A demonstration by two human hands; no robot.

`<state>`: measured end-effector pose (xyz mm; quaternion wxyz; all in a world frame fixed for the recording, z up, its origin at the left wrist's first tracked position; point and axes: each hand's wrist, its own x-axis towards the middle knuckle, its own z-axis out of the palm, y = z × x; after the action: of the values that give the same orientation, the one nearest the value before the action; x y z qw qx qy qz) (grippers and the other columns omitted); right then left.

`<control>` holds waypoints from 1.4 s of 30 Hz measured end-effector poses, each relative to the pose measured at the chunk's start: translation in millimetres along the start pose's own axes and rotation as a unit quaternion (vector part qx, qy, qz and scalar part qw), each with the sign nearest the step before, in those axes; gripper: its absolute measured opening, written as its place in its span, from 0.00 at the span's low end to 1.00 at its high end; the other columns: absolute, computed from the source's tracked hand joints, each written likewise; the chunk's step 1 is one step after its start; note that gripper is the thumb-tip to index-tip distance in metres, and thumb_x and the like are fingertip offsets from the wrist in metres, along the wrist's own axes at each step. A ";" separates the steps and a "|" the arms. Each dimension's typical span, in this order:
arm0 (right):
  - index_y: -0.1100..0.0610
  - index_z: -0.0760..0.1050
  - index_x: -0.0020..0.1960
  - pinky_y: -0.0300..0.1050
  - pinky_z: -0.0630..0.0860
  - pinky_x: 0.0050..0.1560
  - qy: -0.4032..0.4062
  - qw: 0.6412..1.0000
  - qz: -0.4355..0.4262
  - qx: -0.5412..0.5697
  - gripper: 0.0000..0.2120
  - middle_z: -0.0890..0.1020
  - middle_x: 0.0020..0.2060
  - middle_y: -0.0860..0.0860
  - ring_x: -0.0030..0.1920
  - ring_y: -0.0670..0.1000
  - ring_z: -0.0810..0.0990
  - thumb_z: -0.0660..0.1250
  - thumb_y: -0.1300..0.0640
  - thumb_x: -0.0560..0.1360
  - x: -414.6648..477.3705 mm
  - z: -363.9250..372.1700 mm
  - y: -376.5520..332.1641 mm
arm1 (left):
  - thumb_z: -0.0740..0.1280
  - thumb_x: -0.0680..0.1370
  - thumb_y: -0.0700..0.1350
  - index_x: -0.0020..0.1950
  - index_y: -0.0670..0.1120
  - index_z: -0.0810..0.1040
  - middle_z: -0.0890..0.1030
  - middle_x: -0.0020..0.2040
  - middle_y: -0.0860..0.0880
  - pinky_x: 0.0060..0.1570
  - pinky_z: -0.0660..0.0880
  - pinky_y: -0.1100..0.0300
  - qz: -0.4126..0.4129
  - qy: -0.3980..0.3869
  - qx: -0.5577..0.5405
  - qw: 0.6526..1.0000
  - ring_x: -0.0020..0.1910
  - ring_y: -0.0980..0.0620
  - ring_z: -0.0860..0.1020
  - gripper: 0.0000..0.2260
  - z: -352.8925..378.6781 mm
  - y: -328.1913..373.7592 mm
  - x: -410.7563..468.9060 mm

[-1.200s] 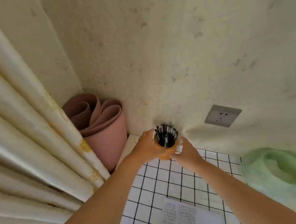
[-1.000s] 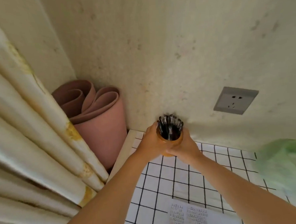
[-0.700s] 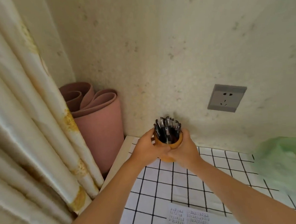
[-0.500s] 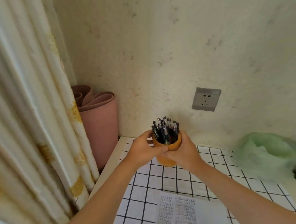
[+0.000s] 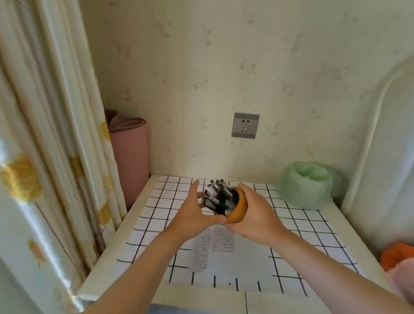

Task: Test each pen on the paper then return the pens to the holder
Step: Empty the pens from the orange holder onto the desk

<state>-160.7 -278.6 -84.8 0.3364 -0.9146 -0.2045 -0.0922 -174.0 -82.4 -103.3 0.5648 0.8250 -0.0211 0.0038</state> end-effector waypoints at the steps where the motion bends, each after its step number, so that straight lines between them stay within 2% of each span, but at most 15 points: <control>1: 0.42 0.69 0.53 0.47 0.79 0.42 0.000 0.999 -0.010 -0.036 0.28 0.79 0.44 0.39 0.44 0.41 0.79 0.76 0.40 0.57 -1.2 1.2 3.9 | 0.83 0.63 0.55 0.81 0.55 0.47 0.65 0.73 0.56 0.66 0.68 0.58 0.014 -0.001 0.025 1.000 0.71 0.54 0.68 0.58 1.5 -2.5 -0.9; 4: 0.40 0.68 0.58 0.49 0.76 0.48 0.003 0.988 -0.015 -0.153 0.32 0.77 0.50 0.38 0.50 0.43 0.76 0.68 0.30 0.57 -2.7 5.9 15.3 | 0.80 0.63 0.62 0.81 0.56 0.51 0.60 0.76 0.60 0.73 0.60 0.58 0.077 -0.009 0.122 0.989 0.74 0.60 0.60 0.55 6.7 -12.3 1.1; 7: 0.41 0.65 0.67 0.51 0.69 0.55 0.001 0.971 -0.032 -0.236 0.39 0.74 0.58 0.40 0.58 0.48 0.73 0.60 0.28 0.58 -3.4 10.9 28.0 | 0.77 0.67 0.63 0.80 0.54 0.54 0.58 0.78 0.57 0.73 0.55 0.61 0.147 0.004 0.209 0.967 0.75 0.60 0.56 0.49 14.0 -22.6 6.8; 10: 0.43 0.64 0.70 0.52 0.66 0.56 -0.012 0.957 -0.062 -0.282 0.38 0.74 0.61 0.43 0.60 0.51 0.73 0.67 0.35 0.61 3.4 14.2 36.7 | 0.73 0.70 0.65 0.80 0.53 0.54 0.56 0.80 0.55 0.76 0.50 0.58 0.189 0.018 0.284 0.940 0.78 0.57 0.53 0.46 20.5 -34.5 13.8; 15: 0.47 0.67 0.69 0.55 0.67 0.57 -0.028 0.925 -0.119 -0.361 0.39 0.75 0.60 0.47 0.59 0.53 0.74 0.73 0.50 0.59 15.9 29.5 45.4 | 0.68 0.69 0.68 0.81 0.51 0.49 0.55 0.80 0.55 0.77 0.39 0.48 0.169 0.007 0.398 0.902 0.78 0.58 0.52 0.49 35.7 -46.9 33.0; 18: 0.50 0.66 0.71 0.59 0.64 0.61 -0.035 0.903 -0.151 -0.400 0.41 0.74 0.61 0.49 0.60 0.55 0.74 0.72 0.56 0.59 20.2 36.0 49.5 | 0.68 0.66 0.70 0.81 0.48 0.51 0.66 0.75 0.55 0.77 0.50 0.46 0.126 -0.016 0.375 0.918 0.74 0.54 0.64 0.52 46.7 -53.2 46.0; 21: 0.51 0.66 0.71 0.62 0.63 0.63 -0.029 0.890 -0.158 -0.427 0.40 0.75 0.61 0.50 0.61 0.56 0.73 0.71 0.59 0.60 20.0 36.9 52.0 | 0.69 0.63 0.71 0.74 0.51 0.60 0.78 0.57 0.57 0.64 0.69 0.49 0.116 -0.005 0.359 0.926 0.56 0.53 0.75 0.46 56.2 -61.5 56.5; 24: 0.51 0.65 0.71 0.62 0.62 0.64 -0.039 0.876 -0.154 -0.456 0.40 0.74 0.62 0.51 0.61 0.57 0.72 0.72 0.58 0.60 20.1 31.5 57.4 | 0.69 0.69 0.64 0.73 0.53 0.62 0.76 0.56 0.53 0.57 0.70 0.52 0.126 -0.019 0.376 0.918 0.54 0.51 0.72 0.36 57.9 -62.6 60.8; 27: 0.50 0.64 0.70 0.62 0.62 0.63 -0.036 0.865 -0.138 -0.481 0.40 0.72 0.62 0.52 0.62 0.58 0.71 0.73 0.58 0.59 19.6 19.8 64.2 | 0.65 0.77 0.58 0.72 0.51 0.67 0.73 0.59 0.49 0.59 0.67 0.54 0.122 -0.042 0.448 0.885 0.59 0.48 0.69 0.26 56.0 -63.6 62.7; 29: 0.51 0.64 0.69 0.61 0.61 0.64 -0.029 0.859 -0.132 -0.494 0.38 0.72 0.62 0.52 0.62 0.58 0.71 0.70 0.61 0.60 17.8 11.5 67.2 | 0.63 0.79 0.57 0.73 0.52 0.66 0.72 0.60 0.49 0.60 0.65 0.54 0.109 -0.052 0.462 0.878 0.60 0.48 0.68 0.24 56.3 -63.2 61.5; 33: 0.53 0.64 0.69 0.63 0.61 0.66 -0.024 0.842 -0.131 -0.523 0.38 0.72 0.62 0.54 0.64 0.59 0.70 0.59 0.63 0.59 13.4 0.1 74.3 | 0.62 0.78 0.60 0.73 0.51 0.65 0.71 0.62 0.47 0.69 0.61 0.49 0.086 -0.052 0.494 0.864 0.63 0.46 0.67 0.26 60.0 -64.5 61.7; 35: 0.53 0.63 0.70 0.65 0.59 0.68 -0.020 0.835 -0.135 -0.533 0.39 0.72 0.63 0.55 0.64 0.60 0.70 0.59 0.64 0.58 11.4 -3.9 80.2 | 0.63 0.75 0.64 0.75 0.50 0.62 0.70 0.66 0.46 0.73 0.56 0.45 0.062 -0.061 0.507 0.858 0.68 0.44 0.65 0.32 62.8 -63.3 60.8; 38: 0.53 0.62 0.71 0.66 0.55 0.70 -0.014 0.826 -0.134 -0.547 0.41 0.71 0.63 0.56 0.64 0.60 0.69 0.59 0.64 0.56 8.8 -12.2 89.4 | 0.63 0.72 0.70 0.81 0.46 0.50 0.61 0.75 0.46 0.77 0.46 0.42 0.034 -0.086 0.521 0.848 0.76 0.44 0.57 0.46 68.9 -59.1 58.3; 40: 0.53 0.62 0.71 0.65 0.56 0.70 -0.010 0.824 -0.127 -0.552 0.42 0.71 0.63 0.56 0.65 0.61 0.69 0.58 0.63 0.56 6.9 -17.0 95.3 | 0.62 0.72 0.71 0.81 0.48 0.42 0.56 0.79 0.48 0.77 0.42 0.42 0.059 -0.092 0.508 0.855 0.78 0.46 0.52 0.49 74.8 -56.6 57.6; 42: 0.53 0.62 0.71 0.65 0.56 0.69 0.000 0.827 -0.122 -0.549 0.41 0.71 0.62 0.56 0.64 0.61 0.69 0.58 0.63 0.56 4.5 -21.4 100.2 | 0.61 0.75 0.70 0.81 0.52 0.40 0.53 0.81 0.51 0.77 0.41 0.44 0.101 -0.105 0.485 0.863 0.79 0.49 0.50 0.46 83.2 -55.5 57.8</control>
<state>-113.6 -360.3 -125.1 -0.2351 -0.9159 -0.2304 -0.2296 -115.5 -141.7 -183.3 0.0848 0.9835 -0.1587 -0.0156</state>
